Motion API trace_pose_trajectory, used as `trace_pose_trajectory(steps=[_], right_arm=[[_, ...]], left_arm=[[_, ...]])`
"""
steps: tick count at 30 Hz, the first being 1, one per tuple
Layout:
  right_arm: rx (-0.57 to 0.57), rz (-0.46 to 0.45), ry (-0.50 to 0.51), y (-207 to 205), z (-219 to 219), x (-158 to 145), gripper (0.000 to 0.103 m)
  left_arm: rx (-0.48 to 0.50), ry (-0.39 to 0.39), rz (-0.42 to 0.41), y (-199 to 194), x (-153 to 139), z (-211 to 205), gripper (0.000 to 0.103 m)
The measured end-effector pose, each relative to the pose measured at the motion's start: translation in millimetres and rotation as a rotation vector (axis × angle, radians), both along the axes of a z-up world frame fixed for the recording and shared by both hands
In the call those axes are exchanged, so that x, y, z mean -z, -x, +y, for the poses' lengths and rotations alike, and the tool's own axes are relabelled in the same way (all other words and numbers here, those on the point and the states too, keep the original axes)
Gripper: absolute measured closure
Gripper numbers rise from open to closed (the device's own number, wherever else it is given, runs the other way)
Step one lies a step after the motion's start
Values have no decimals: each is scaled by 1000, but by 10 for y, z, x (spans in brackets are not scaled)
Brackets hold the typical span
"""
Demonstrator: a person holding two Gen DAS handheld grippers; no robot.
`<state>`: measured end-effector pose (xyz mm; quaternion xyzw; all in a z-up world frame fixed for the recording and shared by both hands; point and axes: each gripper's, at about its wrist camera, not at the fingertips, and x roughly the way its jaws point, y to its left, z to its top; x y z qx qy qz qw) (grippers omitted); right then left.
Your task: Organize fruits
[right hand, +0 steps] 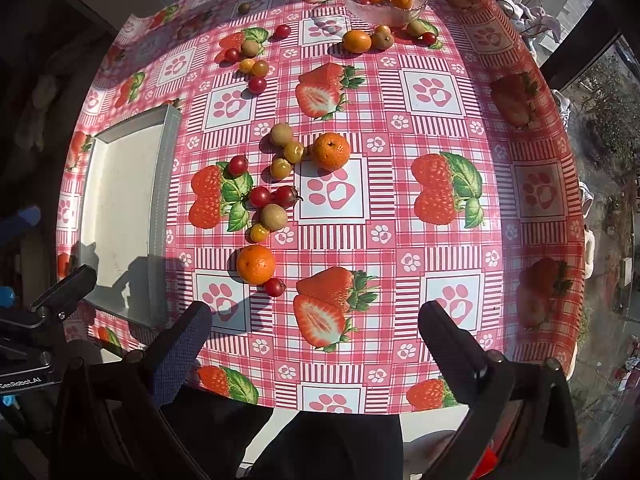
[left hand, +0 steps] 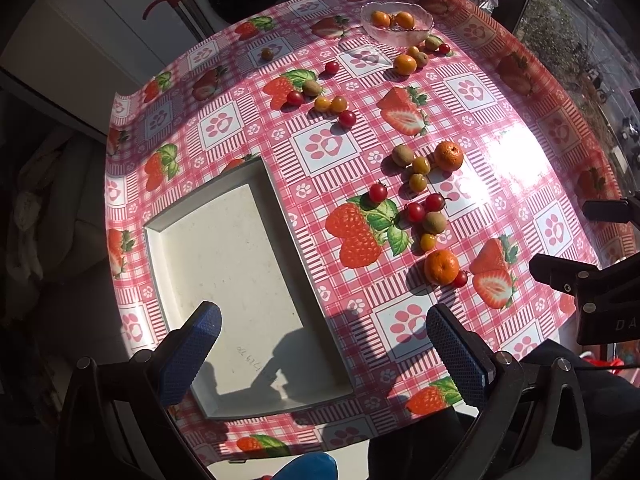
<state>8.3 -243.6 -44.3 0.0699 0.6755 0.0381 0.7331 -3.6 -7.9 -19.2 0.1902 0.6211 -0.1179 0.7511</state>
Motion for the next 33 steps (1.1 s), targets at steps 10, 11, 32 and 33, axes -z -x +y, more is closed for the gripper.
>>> trace_pose_trajectory(steps=[10, 11, 32, 33], right_arm=[[-4, 5, 0, -10, 5, 15, 0], [-5, 5, 1, -11, 8, 21, 0], [3, 73, -14, -73, -9, 242, 0], [3, 77, -20, -85, -12, 261, 0]], left_arm=[[-16, 3, 26, -6, 49, 6, 0], [-14, -4, 27, -4, 57, 2, 0], [-61, -15, 64, -223, 437, -22, 0], [-65, -15, 61, -253, 465, -25, 0]])
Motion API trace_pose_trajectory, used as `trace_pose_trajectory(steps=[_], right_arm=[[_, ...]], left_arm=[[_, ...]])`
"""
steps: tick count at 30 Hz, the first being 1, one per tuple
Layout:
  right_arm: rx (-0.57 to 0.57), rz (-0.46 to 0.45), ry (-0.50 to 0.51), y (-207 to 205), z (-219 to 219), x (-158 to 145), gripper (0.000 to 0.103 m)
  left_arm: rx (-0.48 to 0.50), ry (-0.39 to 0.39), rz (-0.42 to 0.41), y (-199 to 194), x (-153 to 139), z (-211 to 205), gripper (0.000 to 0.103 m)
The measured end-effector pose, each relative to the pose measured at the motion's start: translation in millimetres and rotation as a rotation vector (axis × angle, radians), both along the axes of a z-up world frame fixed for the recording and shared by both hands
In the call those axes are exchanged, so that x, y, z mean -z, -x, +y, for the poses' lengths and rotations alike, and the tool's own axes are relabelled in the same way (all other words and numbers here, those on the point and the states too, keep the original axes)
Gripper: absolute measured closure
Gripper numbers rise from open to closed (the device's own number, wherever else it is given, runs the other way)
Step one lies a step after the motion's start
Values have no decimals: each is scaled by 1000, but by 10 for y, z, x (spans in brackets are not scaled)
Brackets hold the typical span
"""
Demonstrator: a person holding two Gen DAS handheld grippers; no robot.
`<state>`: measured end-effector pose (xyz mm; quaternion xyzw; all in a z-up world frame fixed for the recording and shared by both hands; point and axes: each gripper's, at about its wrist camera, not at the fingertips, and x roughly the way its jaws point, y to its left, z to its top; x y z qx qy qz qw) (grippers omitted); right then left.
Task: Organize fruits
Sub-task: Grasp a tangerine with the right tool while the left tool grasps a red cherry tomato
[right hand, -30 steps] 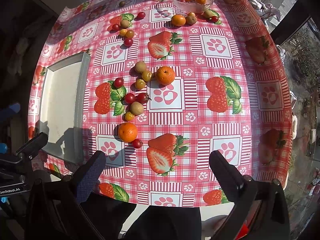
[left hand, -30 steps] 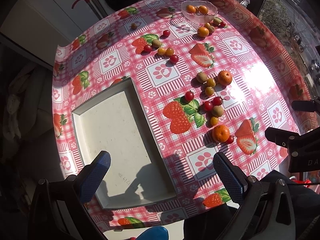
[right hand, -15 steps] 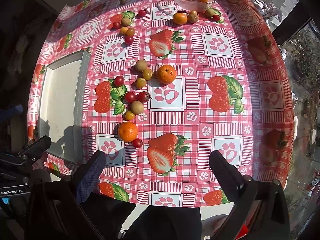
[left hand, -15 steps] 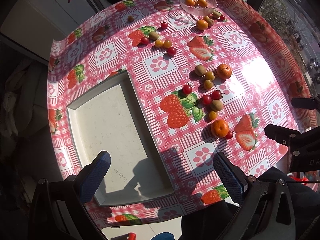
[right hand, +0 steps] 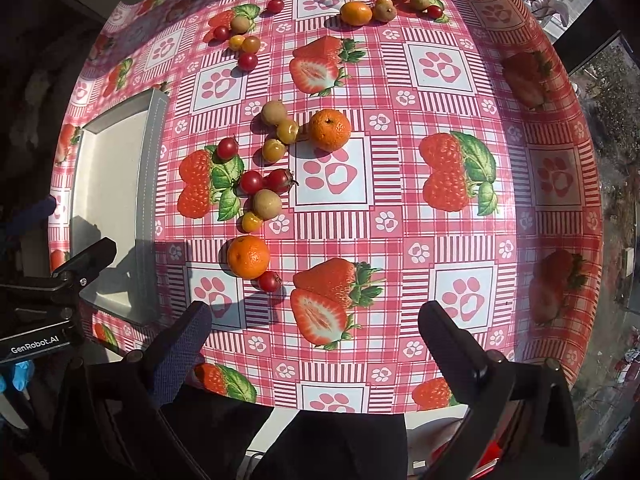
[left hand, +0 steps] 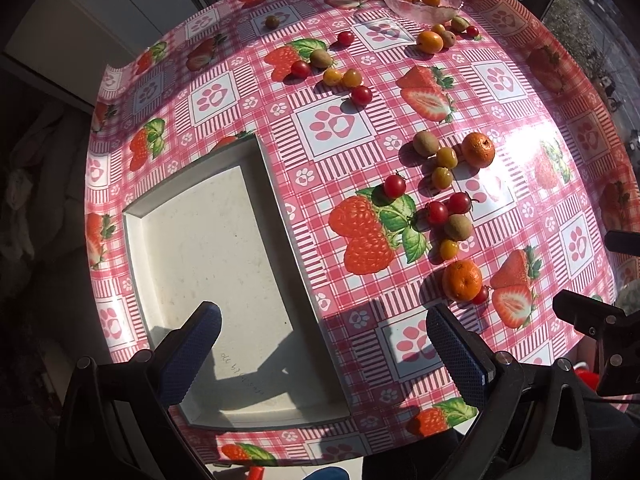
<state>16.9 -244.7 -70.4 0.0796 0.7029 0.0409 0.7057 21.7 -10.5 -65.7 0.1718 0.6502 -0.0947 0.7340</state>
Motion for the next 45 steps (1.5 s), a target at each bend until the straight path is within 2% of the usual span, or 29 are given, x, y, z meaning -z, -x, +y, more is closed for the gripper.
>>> trace_pose_trajectory(steps=[5, 16, 29, 32, 35, 39, 41, 45], right_arm=[[4, 2, 0, -113, -21, 73, 0], [8, -15, 12, -513, -86, 297, 0], [-14, -28, 19, -884, -109, 708, 0], [-31, -38, 25, -967, -108, 773, 0], [-45, -50, 31, -1058, -98, 823, 0], [-53, -70, 30, -1141, -83, 860, 5], [-63, -71, 7, -1178, -62, 893, 12], [-72, -87, -27, -1221, -29, 928, 19]], left_arm=[[-38, -1, -17, -183, 144, -17, 0], [-46, 7, -43, -526, 600, -266, 0], [-96, 55, -29, -735, 1037, -346, 0], [-92, 45, -24, -749, 1118, -373, 0], [-100, 80, -30, -745, 1130, -361, 0], [-153, 147, 0, -741, 1188, -237, 0], [-149, 144, 0, -721, 1194, -245, 0], [-150, 122, 40, -763, 1191, -235, 0]])
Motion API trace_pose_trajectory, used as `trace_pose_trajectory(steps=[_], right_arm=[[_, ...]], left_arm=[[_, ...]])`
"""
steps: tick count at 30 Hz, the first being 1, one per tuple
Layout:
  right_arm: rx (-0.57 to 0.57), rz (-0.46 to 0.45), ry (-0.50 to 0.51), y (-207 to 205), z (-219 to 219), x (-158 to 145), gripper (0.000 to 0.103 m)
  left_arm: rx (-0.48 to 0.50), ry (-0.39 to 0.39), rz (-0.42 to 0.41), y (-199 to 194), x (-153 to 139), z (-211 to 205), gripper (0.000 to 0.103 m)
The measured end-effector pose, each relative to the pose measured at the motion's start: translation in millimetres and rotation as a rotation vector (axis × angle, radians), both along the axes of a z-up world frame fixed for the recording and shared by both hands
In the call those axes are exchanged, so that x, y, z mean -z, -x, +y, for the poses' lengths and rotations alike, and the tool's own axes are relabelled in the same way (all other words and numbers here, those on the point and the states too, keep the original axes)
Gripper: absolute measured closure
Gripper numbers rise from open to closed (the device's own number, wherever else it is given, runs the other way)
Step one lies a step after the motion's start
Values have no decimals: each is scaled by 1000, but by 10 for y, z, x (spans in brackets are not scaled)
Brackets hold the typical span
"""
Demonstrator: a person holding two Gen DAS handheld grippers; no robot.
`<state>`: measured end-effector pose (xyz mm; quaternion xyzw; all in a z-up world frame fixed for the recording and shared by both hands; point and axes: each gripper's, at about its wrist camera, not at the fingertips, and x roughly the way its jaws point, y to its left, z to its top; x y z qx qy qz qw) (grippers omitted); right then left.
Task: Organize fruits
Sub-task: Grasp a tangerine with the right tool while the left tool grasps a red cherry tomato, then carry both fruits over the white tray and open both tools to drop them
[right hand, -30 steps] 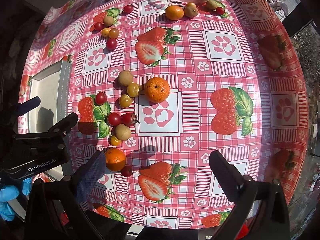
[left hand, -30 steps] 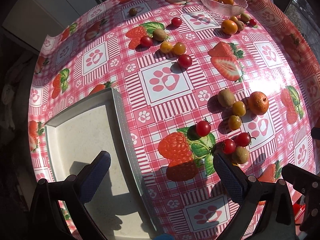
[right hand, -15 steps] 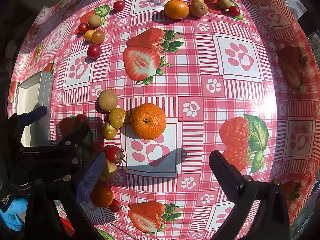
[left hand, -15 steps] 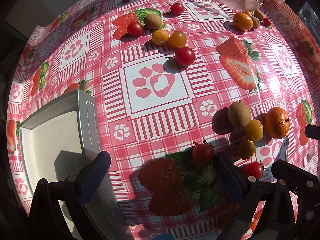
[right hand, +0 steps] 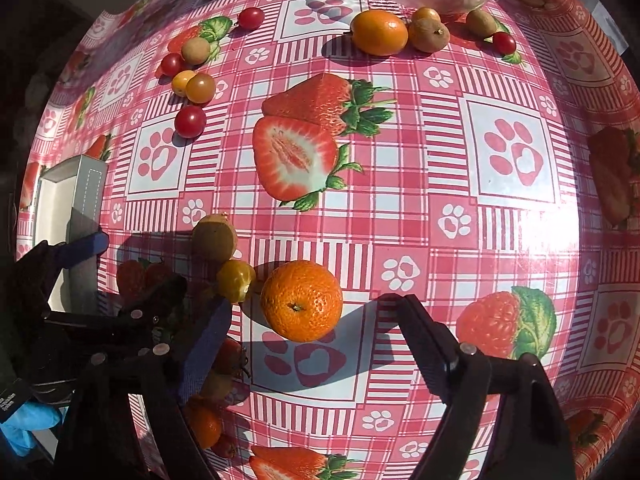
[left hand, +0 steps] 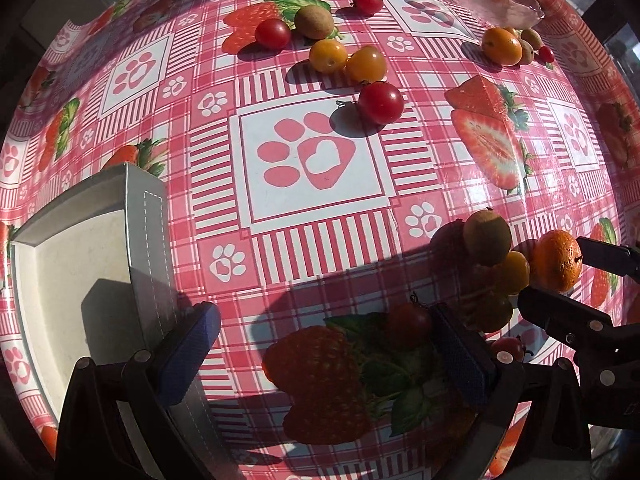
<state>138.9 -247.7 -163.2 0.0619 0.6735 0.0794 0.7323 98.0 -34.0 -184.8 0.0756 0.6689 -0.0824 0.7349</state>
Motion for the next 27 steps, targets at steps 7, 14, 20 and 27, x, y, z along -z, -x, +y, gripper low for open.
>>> trace_pose_trajectory(steps=[7, 14, 20, 27], right_arm=[[-37, -10, -88, 21, 73, -22, 58], [5, -18, -112, 158, 12, -31, 66], [9, -20, -93, 72, 21, -36, 64], [29, -45, -106, 155, -97, -185, 67]], left_arm=[[55, -17, -33, 70, -95, -235, 15], [99, 10, -56, 191, -208, -520, 40], [121, 16, -65, 295, -283, -804, 57], [105, 92, -49, 372, -379, -808, 82]])
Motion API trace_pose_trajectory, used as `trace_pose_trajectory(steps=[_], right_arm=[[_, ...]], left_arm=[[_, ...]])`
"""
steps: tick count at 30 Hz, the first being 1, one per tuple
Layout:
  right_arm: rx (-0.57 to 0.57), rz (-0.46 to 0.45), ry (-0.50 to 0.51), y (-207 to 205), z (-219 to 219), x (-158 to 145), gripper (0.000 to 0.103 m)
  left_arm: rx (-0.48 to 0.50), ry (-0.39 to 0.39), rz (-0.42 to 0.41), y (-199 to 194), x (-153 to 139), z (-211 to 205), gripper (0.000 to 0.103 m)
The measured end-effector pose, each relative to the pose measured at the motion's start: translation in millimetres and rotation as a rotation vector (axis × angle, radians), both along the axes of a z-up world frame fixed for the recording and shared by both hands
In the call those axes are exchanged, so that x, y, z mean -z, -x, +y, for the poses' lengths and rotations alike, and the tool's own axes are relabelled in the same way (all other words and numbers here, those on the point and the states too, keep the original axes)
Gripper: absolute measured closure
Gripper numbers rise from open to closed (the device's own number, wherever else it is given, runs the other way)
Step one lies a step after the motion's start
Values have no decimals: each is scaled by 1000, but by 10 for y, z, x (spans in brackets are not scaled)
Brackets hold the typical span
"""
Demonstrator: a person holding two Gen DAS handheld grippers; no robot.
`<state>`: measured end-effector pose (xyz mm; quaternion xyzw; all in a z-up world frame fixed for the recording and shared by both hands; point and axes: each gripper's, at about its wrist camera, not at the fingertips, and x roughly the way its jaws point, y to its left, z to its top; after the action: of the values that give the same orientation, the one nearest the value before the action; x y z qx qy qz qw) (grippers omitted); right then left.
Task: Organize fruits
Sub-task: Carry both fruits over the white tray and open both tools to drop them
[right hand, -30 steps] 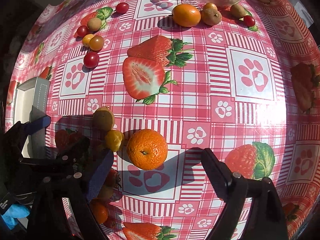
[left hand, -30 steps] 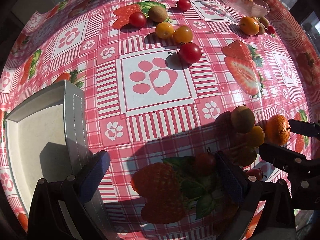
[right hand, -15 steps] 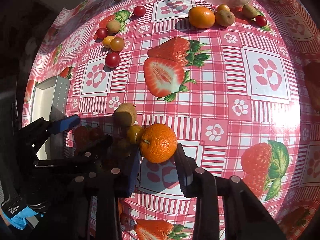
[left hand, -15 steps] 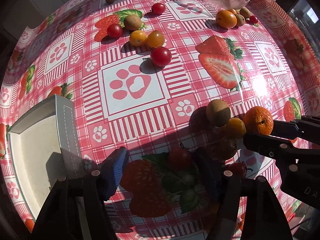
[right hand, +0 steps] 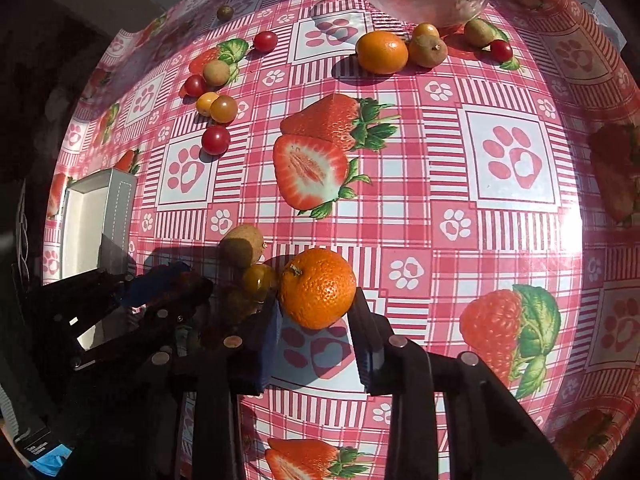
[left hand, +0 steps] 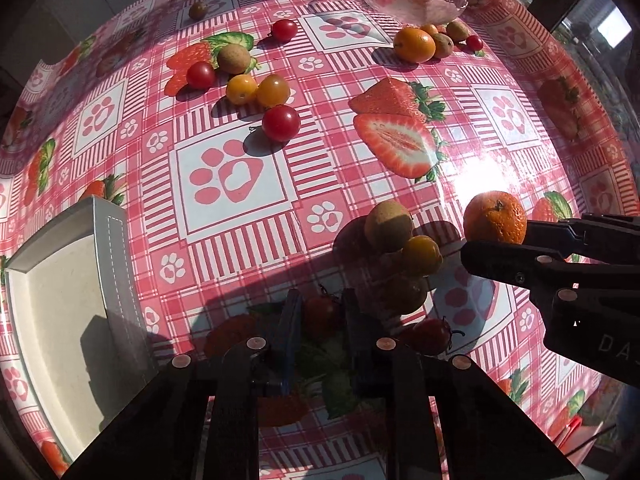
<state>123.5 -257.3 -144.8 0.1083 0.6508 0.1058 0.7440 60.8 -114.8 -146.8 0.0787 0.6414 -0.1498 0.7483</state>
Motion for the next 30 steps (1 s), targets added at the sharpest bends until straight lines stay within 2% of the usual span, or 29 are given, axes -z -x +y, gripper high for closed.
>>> trace_pose_trajectory(steps=[8, 14, 21, 30], right_arm=[[7, -29, -24, 241, -42, -312, 67], [-18, -49, -38, 345, 167, -523, 67], [-83, -71, -46, 389, 617, -714, 67], [-229, -66, -55, 195, 1535, -737, 67]], left_arm=[[-36, 46, -32, 93, -373, 125, 82], [-71, 60, -65, 169, -592, 466, 82], [-134, 47, -81, 254, -697, 1073, 82], [-257, -1, -95, 201, -623, 1918, 82]])
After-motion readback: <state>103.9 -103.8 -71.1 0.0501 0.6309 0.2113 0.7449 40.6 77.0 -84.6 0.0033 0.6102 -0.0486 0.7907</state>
